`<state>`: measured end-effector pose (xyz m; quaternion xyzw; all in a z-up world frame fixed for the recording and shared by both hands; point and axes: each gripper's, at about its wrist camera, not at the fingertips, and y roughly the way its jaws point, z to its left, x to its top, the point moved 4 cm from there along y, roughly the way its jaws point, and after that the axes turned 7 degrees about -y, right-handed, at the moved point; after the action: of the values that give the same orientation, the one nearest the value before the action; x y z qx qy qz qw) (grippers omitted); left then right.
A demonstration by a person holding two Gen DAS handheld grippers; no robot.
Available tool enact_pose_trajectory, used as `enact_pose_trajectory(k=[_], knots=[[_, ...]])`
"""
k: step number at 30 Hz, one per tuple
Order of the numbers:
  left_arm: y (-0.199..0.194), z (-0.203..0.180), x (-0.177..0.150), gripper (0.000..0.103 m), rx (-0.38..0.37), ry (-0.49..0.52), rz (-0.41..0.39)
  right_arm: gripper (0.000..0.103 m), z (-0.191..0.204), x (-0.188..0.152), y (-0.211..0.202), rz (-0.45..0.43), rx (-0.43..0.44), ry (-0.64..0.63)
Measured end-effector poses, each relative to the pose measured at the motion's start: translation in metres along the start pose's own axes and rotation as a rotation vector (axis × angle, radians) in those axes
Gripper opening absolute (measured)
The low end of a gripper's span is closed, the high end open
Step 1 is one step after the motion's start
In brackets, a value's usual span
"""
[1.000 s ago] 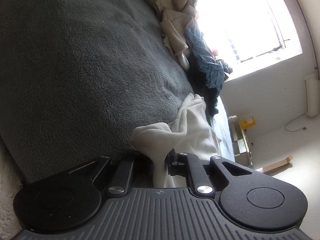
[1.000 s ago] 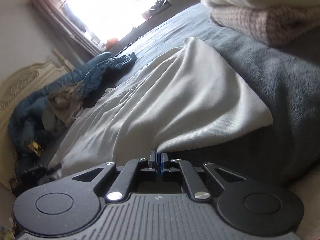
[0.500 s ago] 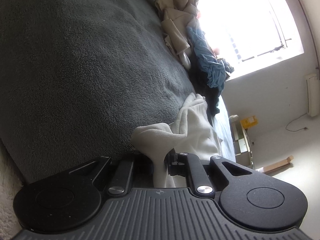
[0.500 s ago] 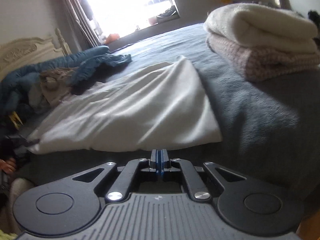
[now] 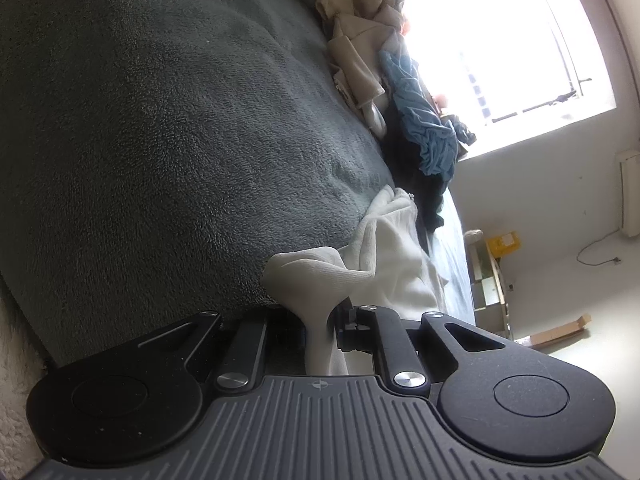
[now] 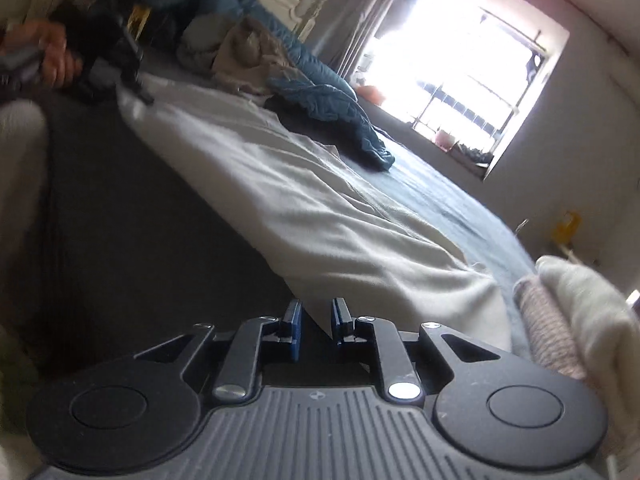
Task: Fold clothes
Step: 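Grasp the sweatshirt edge with the right gripper and lift it beside the left gripper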
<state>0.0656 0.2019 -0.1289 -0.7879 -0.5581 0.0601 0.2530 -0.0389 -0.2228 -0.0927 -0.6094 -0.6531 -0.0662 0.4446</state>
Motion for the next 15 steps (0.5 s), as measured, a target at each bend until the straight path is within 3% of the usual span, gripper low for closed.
enact_pose_trajectory(k=[5,10,13,15], knots=[[0.003,0.001,0.000,0.012,0.000,-0.005,0.003,0.016,-0.033,-0.029,-0.020,0.053,-0.048,0.207],[0.002,0.001,-0.001,0.012,0.004,-0.004,0.000,0.017,-0.114,-0.088,-0.037,0.086,-0.108,0.728],[0.000,0.000,-0.001,0.012,0.007,-0.002,-0.002,0.020,-0.149,-0.119,-0.040,0.047,-0.085,0.967],[-0.001,0.001,-0.002,0.012,0.008,-0.005,-0.004,0.024,-0.161,-0.132,-0.036,0.030,-0.024,1.052]])
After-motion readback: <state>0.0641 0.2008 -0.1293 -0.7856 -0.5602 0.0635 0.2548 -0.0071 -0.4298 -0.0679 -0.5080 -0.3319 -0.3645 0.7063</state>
